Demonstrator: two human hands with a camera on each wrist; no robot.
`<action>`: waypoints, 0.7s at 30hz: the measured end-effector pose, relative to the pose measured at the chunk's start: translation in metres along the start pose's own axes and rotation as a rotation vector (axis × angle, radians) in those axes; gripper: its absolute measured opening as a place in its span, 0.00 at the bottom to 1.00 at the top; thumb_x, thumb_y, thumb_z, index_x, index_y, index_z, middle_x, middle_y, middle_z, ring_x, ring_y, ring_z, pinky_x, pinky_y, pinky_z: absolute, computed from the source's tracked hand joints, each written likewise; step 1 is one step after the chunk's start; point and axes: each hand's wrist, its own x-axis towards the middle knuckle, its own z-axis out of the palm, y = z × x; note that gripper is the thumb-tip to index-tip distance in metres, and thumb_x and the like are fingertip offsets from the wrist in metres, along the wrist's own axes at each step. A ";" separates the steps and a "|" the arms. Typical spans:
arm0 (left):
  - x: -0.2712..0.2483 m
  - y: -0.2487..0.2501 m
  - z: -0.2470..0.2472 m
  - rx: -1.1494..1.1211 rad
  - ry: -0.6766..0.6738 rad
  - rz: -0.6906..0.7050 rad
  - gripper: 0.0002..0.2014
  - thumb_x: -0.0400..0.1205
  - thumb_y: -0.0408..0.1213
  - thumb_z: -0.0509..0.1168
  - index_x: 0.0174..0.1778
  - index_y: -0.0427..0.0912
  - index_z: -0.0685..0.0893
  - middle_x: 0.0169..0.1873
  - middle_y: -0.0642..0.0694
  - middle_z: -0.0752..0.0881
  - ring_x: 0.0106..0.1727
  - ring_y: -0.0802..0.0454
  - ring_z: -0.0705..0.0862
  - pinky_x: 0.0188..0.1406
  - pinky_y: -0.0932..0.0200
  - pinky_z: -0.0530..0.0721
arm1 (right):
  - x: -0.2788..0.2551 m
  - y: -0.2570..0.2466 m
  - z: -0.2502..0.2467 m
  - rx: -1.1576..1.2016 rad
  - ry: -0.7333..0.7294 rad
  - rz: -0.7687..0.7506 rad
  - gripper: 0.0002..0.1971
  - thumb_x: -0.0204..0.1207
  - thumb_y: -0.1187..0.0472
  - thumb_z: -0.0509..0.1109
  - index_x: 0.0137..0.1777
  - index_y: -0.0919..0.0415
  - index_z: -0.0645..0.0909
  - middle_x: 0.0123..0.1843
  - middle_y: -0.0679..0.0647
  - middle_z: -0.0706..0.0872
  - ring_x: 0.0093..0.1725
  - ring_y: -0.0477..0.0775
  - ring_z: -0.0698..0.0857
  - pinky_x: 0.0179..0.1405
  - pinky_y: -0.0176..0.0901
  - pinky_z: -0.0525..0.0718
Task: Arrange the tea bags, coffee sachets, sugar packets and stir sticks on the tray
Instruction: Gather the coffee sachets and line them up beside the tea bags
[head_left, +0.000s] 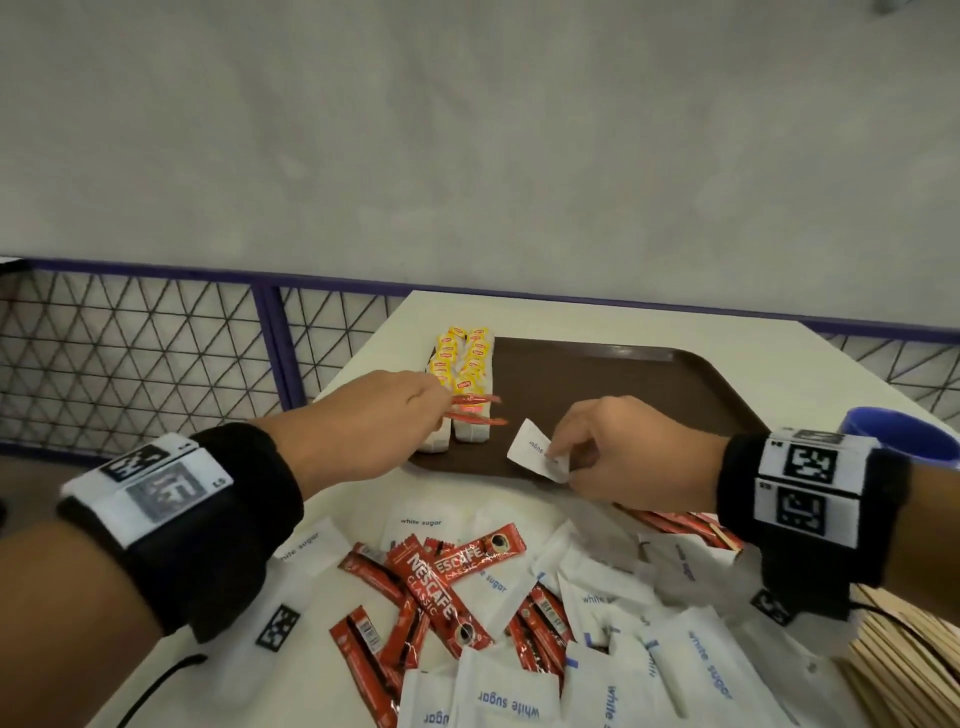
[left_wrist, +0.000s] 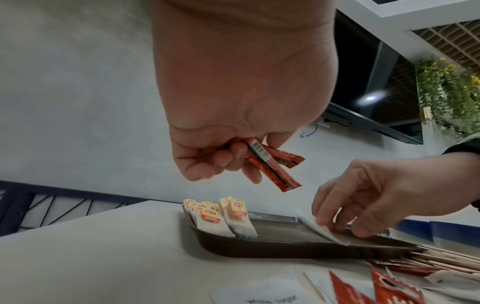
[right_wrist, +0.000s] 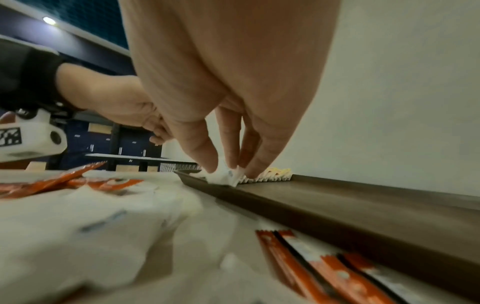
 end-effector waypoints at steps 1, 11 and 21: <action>0.001 0.000 -0.001 0.009 0.031 0.024 0.19 0.92 0.40 0.45 0.42 0.39 0.76 0.39 0.41 0.78 0.41 0.48 0.74 0.41 0.50 0.72 | 0.002 0.000 -0.003 0.039 0.046 0.004 0.12 0.77 0.59 0.75 0.59 0.50 0.92 0.59 0.45 0.88 0.55 0.47 0.86 0.58 0.49 0.88; 0.009 -0.014 0.001 -0.156 0.009 0.084 0.11 0.91 0.40 0.56 0.49 0.47 0.84 0.41 0.50 0.82 0.46 0.50 0.81 0.46 0.52 0.77 | -0.024 -0.011 -0.009 0.239 -0.296 0.015 0.07 0.82 0.54 0.72 0.51 0.49 0.93 0.47 0.40 0.92 0.46 0.43 0.90 0.47 0.36 0.88; 0.022 -0.009 0.011 -0.419 0.022 0.137 0.05 0.83 0.48 0.72 0.49 0.53 0.89 0.38 0.51 0.86 0.35 0.58 0.83 0.34 0.58 0.82 | 0.043 -0.029 -0.045 0.466 -0.108 -0.068 0.14 0.75 0.48 0.79 0.56 0.54 0.90 0.47 0.52 0.94 0.49 0.57 0.93 0.50 0.51 0.92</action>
